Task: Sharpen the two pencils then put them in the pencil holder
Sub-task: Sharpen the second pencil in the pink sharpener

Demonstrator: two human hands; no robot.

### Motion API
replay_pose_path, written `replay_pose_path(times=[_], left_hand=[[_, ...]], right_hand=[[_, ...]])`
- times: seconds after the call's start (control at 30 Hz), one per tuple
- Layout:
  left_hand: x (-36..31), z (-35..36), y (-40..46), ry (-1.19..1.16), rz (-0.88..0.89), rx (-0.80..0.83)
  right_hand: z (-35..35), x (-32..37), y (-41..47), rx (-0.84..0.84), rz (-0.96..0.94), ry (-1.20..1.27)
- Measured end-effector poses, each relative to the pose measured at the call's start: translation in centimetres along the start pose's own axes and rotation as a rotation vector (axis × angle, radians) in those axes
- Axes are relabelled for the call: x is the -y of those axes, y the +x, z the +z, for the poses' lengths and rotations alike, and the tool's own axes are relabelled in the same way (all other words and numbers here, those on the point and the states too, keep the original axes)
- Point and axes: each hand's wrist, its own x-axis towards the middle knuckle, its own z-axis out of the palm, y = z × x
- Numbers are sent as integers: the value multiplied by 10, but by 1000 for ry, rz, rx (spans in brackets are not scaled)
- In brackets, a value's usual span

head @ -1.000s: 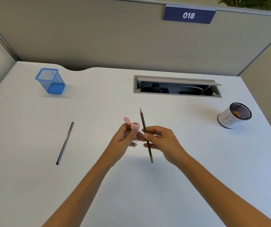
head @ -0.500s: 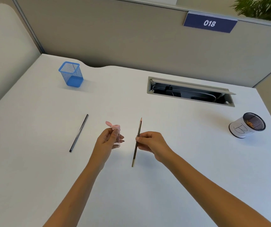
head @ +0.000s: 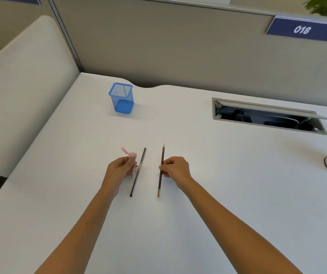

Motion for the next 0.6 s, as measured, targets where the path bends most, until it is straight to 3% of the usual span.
replay_pose_path(times=[0.27, 0.6], left_hand=[[1, -24, 28, -1, -55, 170], [6, -34, 32, -127, -86, 283]], right_hand=[[46, 5, 13, -132, -17, -261], [63, 7, 7, -297, -108, -360]])
